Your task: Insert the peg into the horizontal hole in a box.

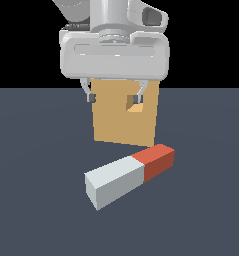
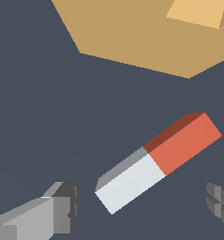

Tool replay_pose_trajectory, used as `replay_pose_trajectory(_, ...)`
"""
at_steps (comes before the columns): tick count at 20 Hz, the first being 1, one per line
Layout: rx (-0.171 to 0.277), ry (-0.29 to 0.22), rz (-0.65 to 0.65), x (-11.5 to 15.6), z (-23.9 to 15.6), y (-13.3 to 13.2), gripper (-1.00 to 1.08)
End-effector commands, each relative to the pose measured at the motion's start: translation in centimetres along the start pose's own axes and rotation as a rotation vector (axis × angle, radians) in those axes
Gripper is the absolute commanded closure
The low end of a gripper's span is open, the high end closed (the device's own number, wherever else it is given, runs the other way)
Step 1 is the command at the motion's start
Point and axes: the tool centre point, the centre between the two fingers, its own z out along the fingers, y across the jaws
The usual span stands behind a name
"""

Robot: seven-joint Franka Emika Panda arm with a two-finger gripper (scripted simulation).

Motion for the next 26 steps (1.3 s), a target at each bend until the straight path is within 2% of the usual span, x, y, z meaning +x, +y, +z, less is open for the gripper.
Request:
replay_pose_trajectory(1,0.000,0.000,0.000,0.0,0.0,0.0,-0.92)
replay_pose_trajectory(7,0.000,0.001,0.029,-0.2,0.3,0.1,-0.92)
replay_pose_trajectory(13,-0.002,0.004,0.118,-0.6,1.3,0.5,-0.92)
replay_pose_trajectory(18,-0.004,0.009,0.239,-1.3,2.6,0.9,-0.92)
replay_pose_trajectory(26,-0.008,0.019,0.502,-3.0,5.5,1.4,-0.92)
